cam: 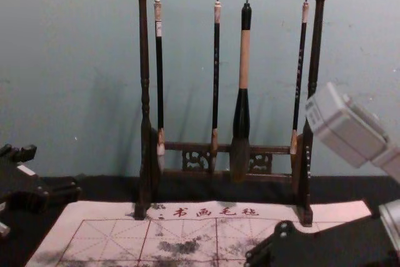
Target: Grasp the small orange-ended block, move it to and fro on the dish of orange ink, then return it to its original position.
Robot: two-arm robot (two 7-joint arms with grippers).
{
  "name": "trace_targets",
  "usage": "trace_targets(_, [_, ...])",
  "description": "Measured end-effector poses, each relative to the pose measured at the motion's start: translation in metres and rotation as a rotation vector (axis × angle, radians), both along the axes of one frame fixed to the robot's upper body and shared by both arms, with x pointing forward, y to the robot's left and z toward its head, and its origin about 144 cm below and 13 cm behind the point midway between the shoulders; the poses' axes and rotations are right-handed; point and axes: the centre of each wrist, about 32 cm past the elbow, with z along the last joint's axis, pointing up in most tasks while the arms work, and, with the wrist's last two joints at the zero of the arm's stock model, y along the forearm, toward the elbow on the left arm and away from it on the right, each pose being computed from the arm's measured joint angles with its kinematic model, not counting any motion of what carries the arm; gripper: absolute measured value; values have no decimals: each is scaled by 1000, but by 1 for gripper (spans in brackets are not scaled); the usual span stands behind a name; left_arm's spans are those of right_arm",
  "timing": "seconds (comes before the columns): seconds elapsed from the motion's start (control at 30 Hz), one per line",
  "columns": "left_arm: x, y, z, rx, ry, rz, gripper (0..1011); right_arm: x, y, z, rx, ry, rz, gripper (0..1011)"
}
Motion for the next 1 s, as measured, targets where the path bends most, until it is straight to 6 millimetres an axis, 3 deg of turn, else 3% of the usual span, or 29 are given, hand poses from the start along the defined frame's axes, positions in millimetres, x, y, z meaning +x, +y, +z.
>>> trace_targets(1.0, [0,0,0,0,0,0,1001,21,23,-4,22,0,29,139])
